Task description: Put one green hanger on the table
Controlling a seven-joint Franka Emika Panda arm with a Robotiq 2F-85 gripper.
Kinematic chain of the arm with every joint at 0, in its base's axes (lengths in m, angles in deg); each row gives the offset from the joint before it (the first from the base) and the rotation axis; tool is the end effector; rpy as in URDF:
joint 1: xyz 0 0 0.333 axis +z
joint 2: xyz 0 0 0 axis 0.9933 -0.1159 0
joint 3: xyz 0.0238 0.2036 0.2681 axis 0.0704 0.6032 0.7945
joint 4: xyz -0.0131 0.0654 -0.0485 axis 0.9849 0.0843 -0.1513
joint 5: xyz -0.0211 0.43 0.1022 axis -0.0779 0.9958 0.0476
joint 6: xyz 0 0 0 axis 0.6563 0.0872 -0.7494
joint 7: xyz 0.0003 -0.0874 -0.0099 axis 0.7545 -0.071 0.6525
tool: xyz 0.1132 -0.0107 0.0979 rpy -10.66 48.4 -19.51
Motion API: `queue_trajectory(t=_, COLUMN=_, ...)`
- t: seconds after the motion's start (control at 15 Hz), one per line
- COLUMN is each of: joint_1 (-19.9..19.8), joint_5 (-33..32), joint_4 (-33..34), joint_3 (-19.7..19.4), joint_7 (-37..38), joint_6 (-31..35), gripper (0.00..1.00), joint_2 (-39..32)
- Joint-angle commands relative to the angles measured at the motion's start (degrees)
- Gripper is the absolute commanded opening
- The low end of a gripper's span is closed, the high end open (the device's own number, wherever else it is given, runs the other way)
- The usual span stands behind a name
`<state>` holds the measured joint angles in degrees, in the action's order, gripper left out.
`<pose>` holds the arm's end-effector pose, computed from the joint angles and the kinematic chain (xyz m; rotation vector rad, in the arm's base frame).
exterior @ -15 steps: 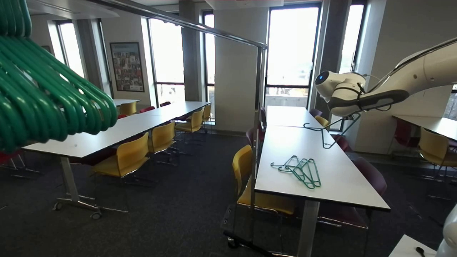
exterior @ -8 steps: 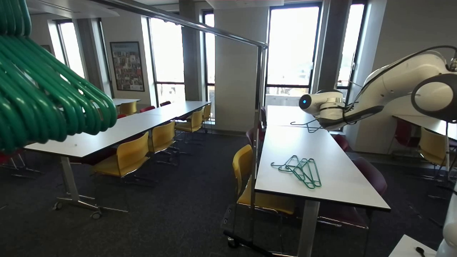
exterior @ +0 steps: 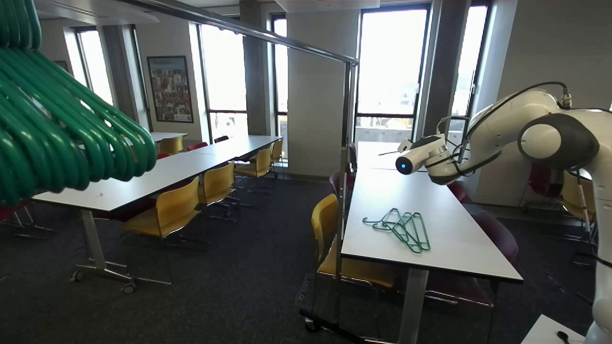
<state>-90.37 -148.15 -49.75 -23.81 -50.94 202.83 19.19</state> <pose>0.6978 -0.2820 0.4520 1.4577 0.4082 0.0520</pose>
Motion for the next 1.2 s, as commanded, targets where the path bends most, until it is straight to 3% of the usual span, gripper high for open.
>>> queue_trajectory(t=0.0, joint_1=-0.8, joint_5=-2.8, joint_4=1.6, joint_3=1.1, joint_7=10.0, joint_6=-5.0, gripper=0.02, joint_2=-1.1)
queue_trajectory(t=0.13, joint_1=-1.1, joint_5=-2.9, joint_4=0.0, joint_3=1.5, joint_7=7.0, joint_6=-3.0, gripper=0.07, joint_2=-1.1)
queue_trajectory(t=0.47, joint_1=-1.1, joint_5=-2.8, joint_4=-0.1, joint_3=1.9, joint_7=7.0, joint_6=-3.0, gripper=0.07, joint_2=-1.5)
queue_trajectory(t=0.6, joint_1=-1.0, joint_5=-2.9, joint_4=0.0, joint_3=2.0, joint_7=6.9, joint_6=-3.1, gripper=0.02, joint_2=-1.5)
queue_trajectory(t=0.87, joint_1=-1.8, joint_5=-2.8, joint_4=1.6, joint_3=3.2, joint_7=7.1, joint_6=2.7, gripper=0.02, joint_2=-7.2)
queue_trajectory(t=1.13, joint_1=-1.6, joint_5=-2.7, joint_4=3.0, joint_3=4.4, joint_7=6.4, joint_6=2.6, gripper=0.02, joint_2=-15.2)
